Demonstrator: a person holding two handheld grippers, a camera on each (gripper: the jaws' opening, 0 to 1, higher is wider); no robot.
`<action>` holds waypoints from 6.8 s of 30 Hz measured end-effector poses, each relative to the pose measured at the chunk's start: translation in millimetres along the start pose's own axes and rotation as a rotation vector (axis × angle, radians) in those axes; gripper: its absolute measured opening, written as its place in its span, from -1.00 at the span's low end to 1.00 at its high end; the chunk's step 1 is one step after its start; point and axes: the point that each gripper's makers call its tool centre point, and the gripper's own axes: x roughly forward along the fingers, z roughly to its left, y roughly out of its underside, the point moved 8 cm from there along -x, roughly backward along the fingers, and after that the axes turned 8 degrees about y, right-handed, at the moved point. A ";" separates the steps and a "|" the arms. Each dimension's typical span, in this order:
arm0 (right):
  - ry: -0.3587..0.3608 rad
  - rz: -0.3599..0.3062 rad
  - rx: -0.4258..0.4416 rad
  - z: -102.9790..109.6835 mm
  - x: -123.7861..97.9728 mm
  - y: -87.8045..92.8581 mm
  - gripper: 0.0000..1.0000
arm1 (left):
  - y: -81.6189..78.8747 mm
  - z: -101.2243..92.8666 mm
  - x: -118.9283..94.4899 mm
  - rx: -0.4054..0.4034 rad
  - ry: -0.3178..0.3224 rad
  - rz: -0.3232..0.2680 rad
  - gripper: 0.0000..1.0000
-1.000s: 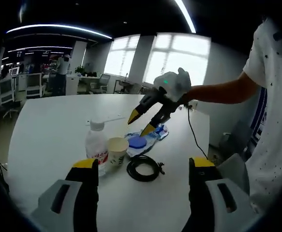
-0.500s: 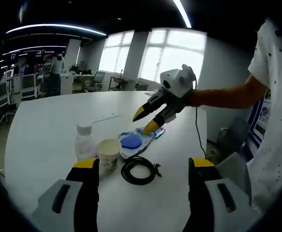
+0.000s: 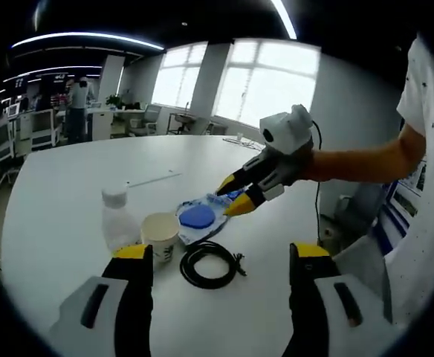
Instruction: Arrange the tabletop items into an orderly group along one side of the table until the central work area is clear of visible clutter.
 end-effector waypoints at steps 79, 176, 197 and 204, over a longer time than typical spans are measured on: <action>0.153 0.244 0.225 15.7 79.4 73.3 -0.78 | 63.6 36.7 78.2 -0.191 -0.155 0.229 0.05; 0.160 0.150 0.310 15.6 26.9 63.3 -0.93 | 58.1 22.4 121.8 -0.203 -0.370 0.359 -0.88; 0.245 0.108 0.383 -17.8 -39.9 82.6 -0.93 | 19.4 -23.7 162.8 -0.126 -0.297 0.329 -0.89; 0.274 0.106 0.410 -32.5 -60.3 97.1 -0.93 | 13.1 -39.4 183.6 -0.106 -0.269 0.327 -0.88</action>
